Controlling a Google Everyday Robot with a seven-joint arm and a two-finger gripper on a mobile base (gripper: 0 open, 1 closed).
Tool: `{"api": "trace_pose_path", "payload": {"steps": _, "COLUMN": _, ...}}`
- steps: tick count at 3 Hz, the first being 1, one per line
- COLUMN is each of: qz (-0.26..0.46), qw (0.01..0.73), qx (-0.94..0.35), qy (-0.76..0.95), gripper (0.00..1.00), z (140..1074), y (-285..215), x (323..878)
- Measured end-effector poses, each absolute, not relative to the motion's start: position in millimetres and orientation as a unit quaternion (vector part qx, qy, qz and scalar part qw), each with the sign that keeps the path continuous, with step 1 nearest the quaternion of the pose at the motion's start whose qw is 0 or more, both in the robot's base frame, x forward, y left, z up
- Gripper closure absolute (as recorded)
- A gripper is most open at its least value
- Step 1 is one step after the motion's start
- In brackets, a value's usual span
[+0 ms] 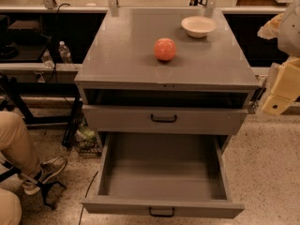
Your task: Place apple into middle drawer
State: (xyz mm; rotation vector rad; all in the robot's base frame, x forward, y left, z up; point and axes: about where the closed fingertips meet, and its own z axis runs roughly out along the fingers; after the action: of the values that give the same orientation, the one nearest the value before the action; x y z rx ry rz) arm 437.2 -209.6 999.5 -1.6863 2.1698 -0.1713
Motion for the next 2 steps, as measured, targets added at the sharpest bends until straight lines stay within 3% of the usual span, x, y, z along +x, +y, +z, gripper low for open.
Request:
{"api": "trace_pose_path", "payload": {"steps": 1, "qz": -0.059, "qw": 0.197, "qx": -0.599, "qy": 0.774, "gripper": 0.0, "z": 999.4, "y": -209.3, "x": 441.0}}
{"api": "trace_pose_path", "payload": {"steps": 2, "qz": -0.032, "qw": 0.248, "qx": -0.572, "qy": 0.782, "gripper": 0.0, "z": 997.9, "y": -205.7, "x": 486.6}}
